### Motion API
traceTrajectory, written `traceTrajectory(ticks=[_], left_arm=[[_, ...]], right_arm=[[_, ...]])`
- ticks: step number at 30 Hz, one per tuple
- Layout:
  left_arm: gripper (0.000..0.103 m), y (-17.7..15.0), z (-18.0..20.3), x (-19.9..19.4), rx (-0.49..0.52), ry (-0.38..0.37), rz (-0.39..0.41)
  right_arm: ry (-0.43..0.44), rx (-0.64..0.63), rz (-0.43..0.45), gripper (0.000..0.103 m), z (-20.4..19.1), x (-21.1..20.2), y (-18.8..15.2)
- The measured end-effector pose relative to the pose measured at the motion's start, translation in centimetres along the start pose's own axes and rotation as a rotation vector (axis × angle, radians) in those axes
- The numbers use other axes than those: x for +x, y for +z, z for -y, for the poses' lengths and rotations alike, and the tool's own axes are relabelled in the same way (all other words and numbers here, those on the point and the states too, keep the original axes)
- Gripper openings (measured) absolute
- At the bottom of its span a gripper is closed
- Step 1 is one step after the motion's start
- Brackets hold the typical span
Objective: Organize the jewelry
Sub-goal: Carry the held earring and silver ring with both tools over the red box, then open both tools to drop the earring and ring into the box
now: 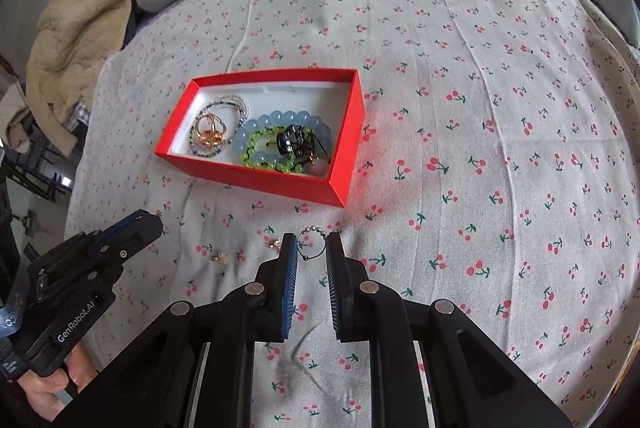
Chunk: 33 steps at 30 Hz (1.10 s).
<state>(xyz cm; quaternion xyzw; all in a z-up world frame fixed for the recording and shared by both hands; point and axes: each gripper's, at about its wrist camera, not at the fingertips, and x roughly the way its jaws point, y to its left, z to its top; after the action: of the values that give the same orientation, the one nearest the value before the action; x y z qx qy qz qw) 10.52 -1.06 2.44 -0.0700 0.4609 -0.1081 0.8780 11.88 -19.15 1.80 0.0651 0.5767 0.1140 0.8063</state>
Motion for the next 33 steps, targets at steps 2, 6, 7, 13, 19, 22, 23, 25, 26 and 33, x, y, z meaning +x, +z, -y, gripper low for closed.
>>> traceTrajectory(ticks=[2,6,7,13,19,22,23,25,26,33], left_arm=[[0.012,0.7,0.1,0.0,-0.013,-0.007,0.017],[0.012,1.9,0.4,0.3,-0.028,-0.016,0.043],[0.012,2.1,0.5,0.5,-0.031,-0.017,0.045],[0.013,3.3,0.4,2.2,-0.047,-0.003,0.053],[0.013,4.1,-0.1,3.8,-0.053,0.000,0.049],[0.013,4.4,-0.3,4.4,-0.049,0.010,0.045],[0.013,4.5,-0.4,4.6,-0.050,0.009,0.044],[0.013,4.6,-0.5,4.8,-0.054,0.006,0.042],[0.013,4.7,-0.5,5.0,-0.056,0.006,0.041],[0.027,4.9,-0.6,5.6,-0.073,-0.002,0.034]], right_arm=[[0.012,0.011,0.019,0.016,-0.3,-0.2,0.5],[0.025,0.030,0.039,0.016,-0.9,0.0,1.5],[0.030,0.035,0.041,0.016,-1.0,0.1,1.8],[0.039,0.073,0.073,0.016,-1.0,1.1,3.2],[0.046,0.087,0.101,0.016,-0.7,2.1,4.7],[0.040,0.079,0.114,0.016,-0.7,2.6,5.1],[0.040,0.079,0.116,0.016,-0.6,2.7,5.3],[0.042,0.080,0.117,0.016,-0.5,3.1,5.5],[0.041,0.081,0.116,0.016,-0.4,3.3,5.6],[0.039,0.090,0.119,0.018,-0.2,3.8,5.9]])
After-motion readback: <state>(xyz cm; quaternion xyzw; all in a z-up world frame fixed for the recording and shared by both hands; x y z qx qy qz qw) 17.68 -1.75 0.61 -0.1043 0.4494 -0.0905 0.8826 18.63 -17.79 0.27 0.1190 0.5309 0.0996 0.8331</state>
